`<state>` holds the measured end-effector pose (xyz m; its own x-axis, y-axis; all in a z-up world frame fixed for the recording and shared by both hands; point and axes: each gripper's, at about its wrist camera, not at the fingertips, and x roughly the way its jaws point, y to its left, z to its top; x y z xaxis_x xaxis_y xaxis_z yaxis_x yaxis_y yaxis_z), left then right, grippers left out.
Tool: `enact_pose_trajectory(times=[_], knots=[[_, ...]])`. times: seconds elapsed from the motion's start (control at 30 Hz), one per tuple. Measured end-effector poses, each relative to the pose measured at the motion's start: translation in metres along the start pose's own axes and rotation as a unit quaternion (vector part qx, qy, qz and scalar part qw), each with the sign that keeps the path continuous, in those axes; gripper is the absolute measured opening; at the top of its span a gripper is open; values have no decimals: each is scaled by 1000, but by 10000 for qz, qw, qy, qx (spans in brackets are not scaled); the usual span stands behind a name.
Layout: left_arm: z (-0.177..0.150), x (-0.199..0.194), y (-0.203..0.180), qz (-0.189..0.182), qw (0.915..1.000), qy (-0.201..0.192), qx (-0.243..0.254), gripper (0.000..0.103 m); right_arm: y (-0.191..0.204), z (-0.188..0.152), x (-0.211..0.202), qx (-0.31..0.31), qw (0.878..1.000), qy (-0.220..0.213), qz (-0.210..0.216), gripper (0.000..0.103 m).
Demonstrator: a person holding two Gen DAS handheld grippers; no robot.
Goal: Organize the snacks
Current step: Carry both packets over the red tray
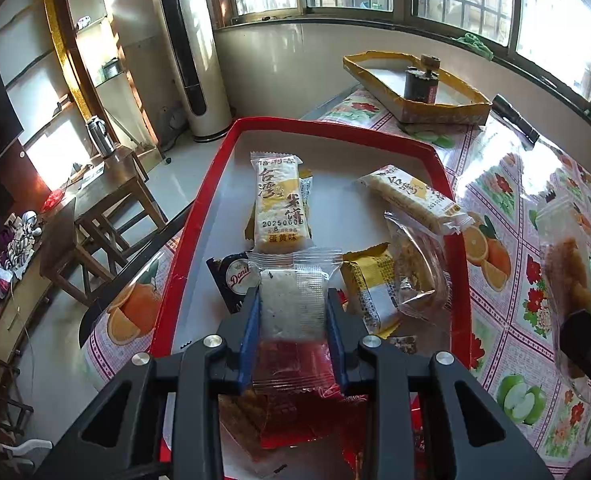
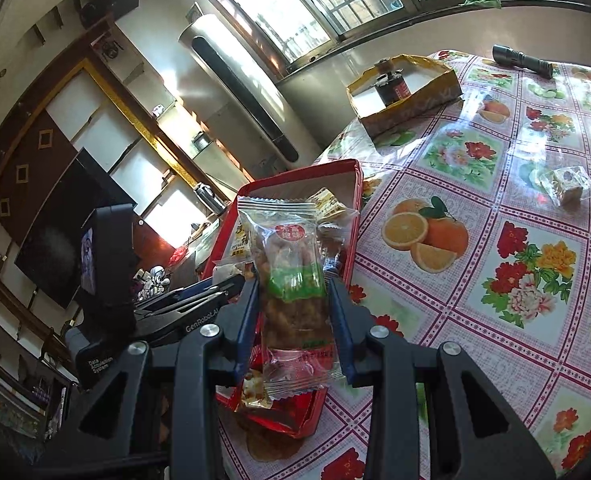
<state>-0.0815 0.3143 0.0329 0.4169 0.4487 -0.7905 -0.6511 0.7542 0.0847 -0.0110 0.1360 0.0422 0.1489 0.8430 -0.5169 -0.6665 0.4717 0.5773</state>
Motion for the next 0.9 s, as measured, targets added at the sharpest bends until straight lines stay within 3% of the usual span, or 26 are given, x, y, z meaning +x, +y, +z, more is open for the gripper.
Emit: enact_pose_trajectory(times=[0.43,0.9], knots=[[6,10,11,107,9999,40,-120,30,13,31,49,-219,9995,149,157,37],[9,24,16,159,9997,140,-112,30,8,44,97,-360,9982,487,-23,37]])
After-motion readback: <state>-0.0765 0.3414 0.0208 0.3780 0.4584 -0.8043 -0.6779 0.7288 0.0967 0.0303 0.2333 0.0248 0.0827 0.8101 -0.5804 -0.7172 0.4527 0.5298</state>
